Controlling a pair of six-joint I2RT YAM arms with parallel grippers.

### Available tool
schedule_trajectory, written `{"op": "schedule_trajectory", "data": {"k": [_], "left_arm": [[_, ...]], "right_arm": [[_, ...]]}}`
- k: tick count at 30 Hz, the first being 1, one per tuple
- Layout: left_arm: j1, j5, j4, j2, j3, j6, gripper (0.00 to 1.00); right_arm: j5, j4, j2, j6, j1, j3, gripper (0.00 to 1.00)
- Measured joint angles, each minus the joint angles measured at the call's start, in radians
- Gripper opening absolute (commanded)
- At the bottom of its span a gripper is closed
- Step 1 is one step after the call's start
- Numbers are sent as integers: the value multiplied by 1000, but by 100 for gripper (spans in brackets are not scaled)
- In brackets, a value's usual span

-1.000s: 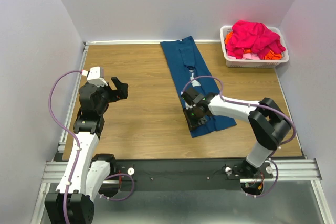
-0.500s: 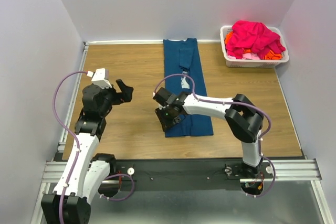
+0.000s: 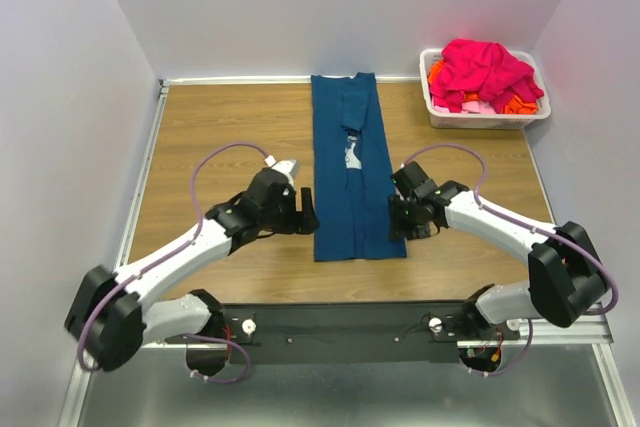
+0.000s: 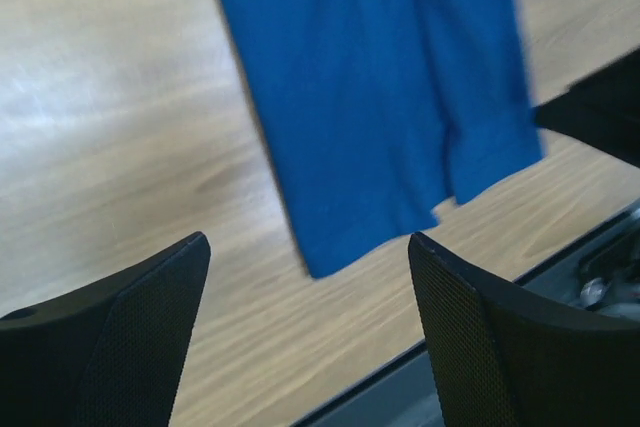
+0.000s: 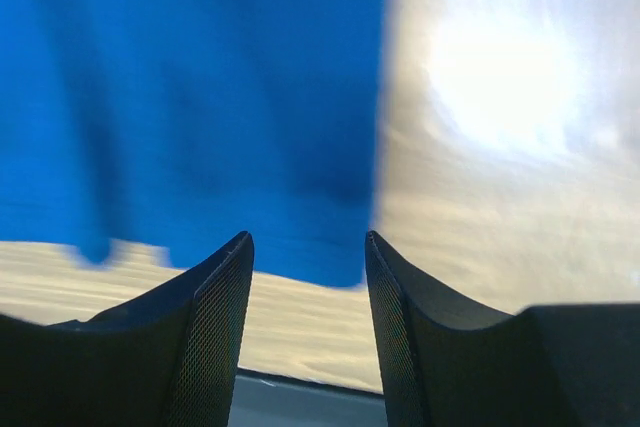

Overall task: Fold and stack the t-shirts
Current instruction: Fold the tshirt

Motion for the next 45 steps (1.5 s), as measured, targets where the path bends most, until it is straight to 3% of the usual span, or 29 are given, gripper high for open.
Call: {"op": "schedule_trajectory", "data": {"k": [4,12,20,27,30,45], "left_arm": [[-54,-24,-55,127,53,-16,67],[-126,-44,-98,238,74,-32,56],[-159,-48,-106,311,104,-35,60],[-181,-71,-140,386,140,-35,64],[-197,-91,-165,414,152,-35,64],[-233,-141,-230,489,195,-40,61]], "right_arm": [[0,-29,-8,30,-14,-121,51],[39,-41,-34,65,-26,-153,39],[17,-23,14,64,-26,-151,36],[-43,5,25,58,-30,-148,8],[-56,11,25,58,-30,-149,3],[-59,13,23,58,-31,-150,1]]}}
